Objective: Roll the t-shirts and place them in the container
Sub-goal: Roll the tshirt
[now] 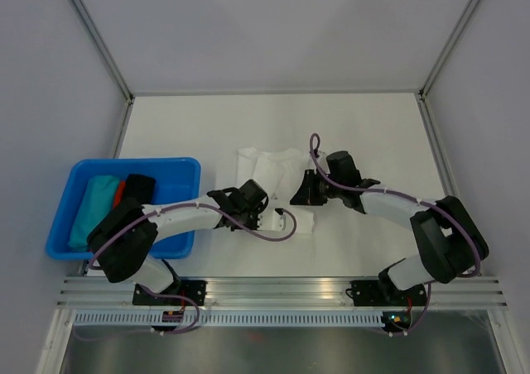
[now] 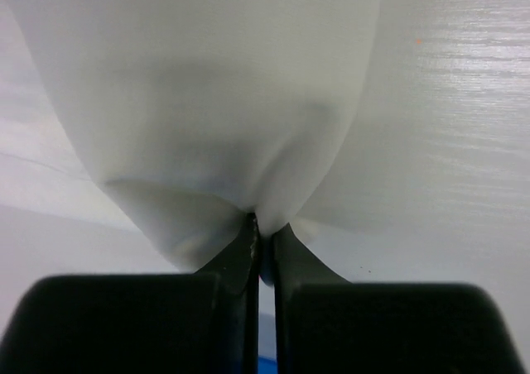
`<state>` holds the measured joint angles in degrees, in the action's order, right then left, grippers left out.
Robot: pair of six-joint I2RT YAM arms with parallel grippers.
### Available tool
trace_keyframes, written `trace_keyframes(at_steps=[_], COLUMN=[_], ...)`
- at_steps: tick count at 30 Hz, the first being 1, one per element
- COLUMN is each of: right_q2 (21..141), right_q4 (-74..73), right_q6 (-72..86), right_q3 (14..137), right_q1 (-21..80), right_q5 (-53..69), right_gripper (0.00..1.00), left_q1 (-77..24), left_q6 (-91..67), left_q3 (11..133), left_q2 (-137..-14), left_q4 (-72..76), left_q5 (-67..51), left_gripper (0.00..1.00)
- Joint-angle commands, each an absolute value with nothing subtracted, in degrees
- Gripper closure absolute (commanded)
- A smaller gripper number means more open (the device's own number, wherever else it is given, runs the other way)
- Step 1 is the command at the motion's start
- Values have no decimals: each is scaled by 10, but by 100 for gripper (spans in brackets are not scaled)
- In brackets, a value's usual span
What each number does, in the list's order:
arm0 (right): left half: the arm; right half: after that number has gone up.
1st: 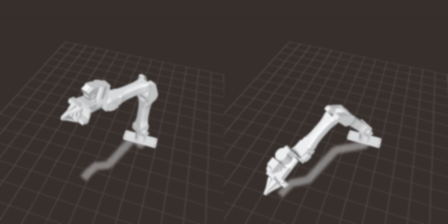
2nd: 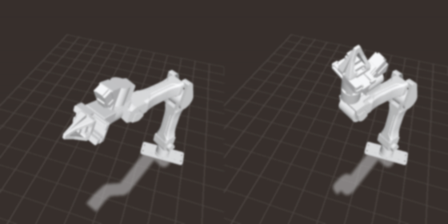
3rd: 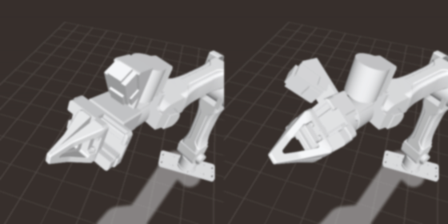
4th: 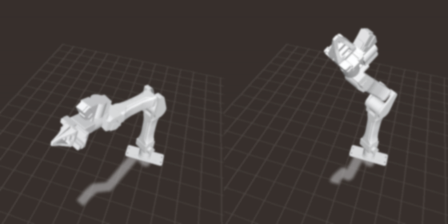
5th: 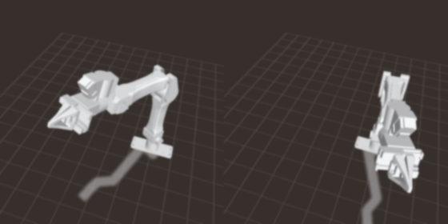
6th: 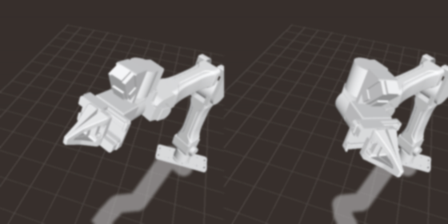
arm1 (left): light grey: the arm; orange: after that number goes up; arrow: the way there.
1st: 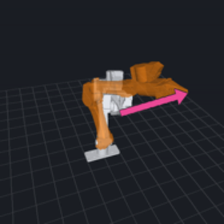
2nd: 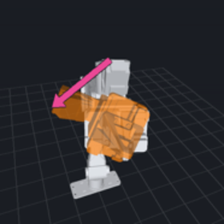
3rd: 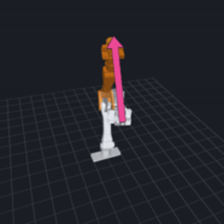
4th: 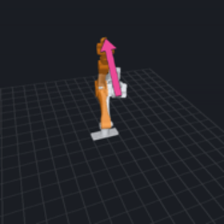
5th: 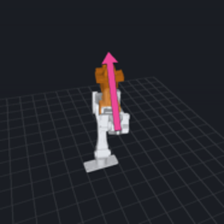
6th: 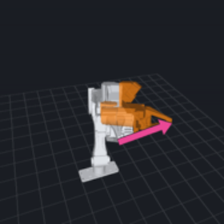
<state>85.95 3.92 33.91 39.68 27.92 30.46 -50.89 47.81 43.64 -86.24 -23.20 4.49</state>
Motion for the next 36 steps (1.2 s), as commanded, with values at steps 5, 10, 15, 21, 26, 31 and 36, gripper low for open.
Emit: trace_keyframes(at_steps=[5,10,15,21,26,31,36], right_q2=[702,646,600,511,576,627,668], right_q4=[-56,-26,-157,-98,-58,11,2], right_q6=[113,-14,-275,-378,-419,-430,-420], right_q3=[432,421,393,276,268,253,271], right_q1=[273,275,391,476,485,497,497], right_q5=[254,284,187,118,95,50,83], right_gripper=[61,53,41,34,33,32,34], left_q1=[-403,-368,-363,-354,-354,-353,-352], left_q6=[451,496,500,512,508,509,516], left_q3=[582,637,647,651,657,659,656], left_q2=[-876,-907,-921,-931,-941,-940,-935], left_q4=[-440,-515,-526,-530,-530,-530,-533], left_q5=[-166,-243,-253,-252,-255,-250,-251], left_gripper=[98,98,98,98,98,98,98])
